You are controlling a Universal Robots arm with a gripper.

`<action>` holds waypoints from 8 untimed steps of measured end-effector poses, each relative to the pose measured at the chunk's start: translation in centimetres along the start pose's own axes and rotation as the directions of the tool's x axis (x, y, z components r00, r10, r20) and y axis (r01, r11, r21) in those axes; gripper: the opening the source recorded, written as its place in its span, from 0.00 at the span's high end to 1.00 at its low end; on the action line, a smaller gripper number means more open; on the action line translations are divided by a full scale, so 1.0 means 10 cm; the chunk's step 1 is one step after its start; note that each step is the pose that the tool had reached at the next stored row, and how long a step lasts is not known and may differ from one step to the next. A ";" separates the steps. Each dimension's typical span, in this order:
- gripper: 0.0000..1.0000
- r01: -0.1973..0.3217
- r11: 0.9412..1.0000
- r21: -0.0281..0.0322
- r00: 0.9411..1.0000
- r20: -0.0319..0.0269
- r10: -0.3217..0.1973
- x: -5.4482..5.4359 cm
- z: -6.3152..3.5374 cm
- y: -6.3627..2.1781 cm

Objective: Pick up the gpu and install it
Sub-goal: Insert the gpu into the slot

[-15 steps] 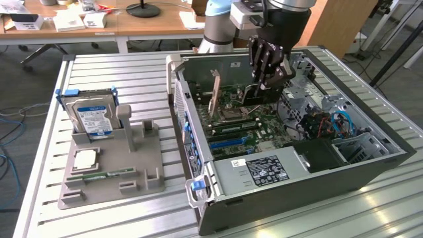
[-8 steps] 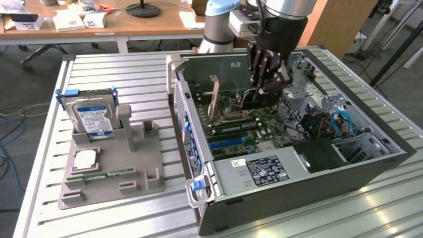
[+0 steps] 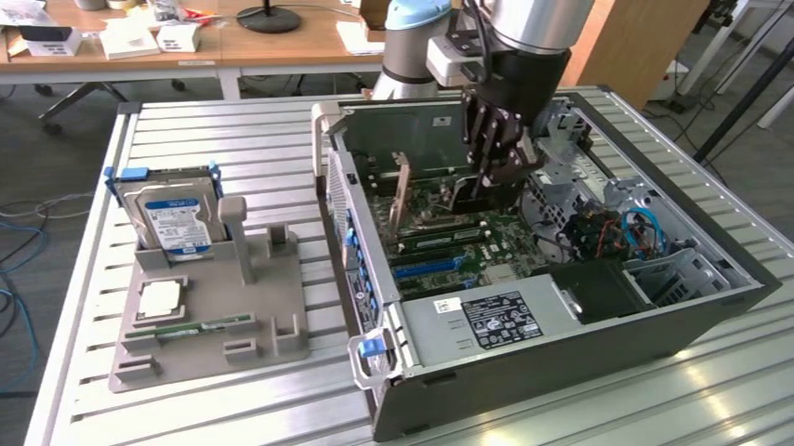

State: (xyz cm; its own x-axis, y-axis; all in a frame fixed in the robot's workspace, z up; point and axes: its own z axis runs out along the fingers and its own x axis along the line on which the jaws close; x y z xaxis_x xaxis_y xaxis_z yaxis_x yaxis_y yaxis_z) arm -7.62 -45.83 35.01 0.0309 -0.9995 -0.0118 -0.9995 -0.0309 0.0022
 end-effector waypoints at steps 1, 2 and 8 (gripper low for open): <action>0.74 0.000 1.000 0.000 1.000 0.000 0.000 0.00 0.017 0.000; 0.74 0.000 1.000 0.000 1.000 0.000 0.000 0.00 0.032 0.000; 0.74 0.000 1.000 0.000 1.000 0.000 0.000 0.00 0.142 0.000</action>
State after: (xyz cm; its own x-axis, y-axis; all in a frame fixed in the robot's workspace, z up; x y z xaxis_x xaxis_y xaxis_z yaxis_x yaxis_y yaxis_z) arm -7.62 -45.83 33.60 0.0309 -0.9995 -0.0119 -0.9995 -0.0309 0.0022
